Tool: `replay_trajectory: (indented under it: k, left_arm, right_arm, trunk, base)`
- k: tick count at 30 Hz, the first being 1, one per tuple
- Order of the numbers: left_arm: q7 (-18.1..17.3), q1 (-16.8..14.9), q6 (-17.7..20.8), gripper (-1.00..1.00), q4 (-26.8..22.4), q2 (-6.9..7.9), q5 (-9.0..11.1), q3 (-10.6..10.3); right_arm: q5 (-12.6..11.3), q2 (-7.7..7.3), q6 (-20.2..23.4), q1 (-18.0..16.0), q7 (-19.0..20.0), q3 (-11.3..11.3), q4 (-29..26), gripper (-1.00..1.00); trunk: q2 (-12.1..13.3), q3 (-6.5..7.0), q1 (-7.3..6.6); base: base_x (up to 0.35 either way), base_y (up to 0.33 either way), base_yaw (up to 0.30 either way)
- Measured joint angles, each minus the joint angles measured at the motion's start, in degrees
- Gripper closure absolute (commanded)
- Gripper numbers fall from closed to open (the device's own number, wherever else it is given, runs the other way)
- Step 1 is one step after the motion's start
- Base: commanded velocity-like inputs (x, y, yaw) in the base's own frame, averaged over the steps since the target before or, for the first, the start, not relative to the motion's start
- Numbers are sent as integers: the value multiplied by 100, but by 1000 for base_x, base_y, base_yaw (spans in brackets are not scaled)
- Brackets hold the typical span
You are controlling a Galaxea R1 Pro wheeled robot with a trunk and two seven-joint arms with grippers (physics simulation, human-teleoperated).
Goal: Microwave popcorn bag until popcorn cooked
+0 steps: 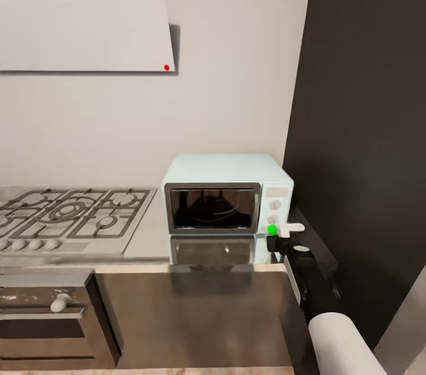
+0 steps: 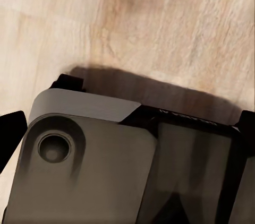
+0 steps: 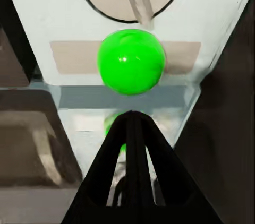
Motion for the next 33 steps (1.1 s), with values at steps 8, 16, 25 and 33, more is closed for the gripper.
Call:
replay_trajectory:
  k: [8,16,25,33]
  left_arm:
    - [0,0,0,-100,2,0,0,0]
    - [3,-1,2,-100,2,-9,1,0]
    - [4,0,1,-100,0,-9,0,0]
    - [0,-1,0,-100,0,4,6,0]
  right_arm:
    - [9,6,8,-1,4,12,-59,100]
    - [21,67,865,1,19,32,-976,100]
    - [6,63,1195,4,20,28,-1197,100]
    - [-61,35,1074,1,-15,27,-68,100]
  trunk:
    - [0,0,0]
    - [0,0,0]
    - [0,0,0]
    - [0,0,-3]
  base:
    - [-345,0,0]
    - [-345,0,0]
    - [-345,0,0]
    - [-184,0,0]
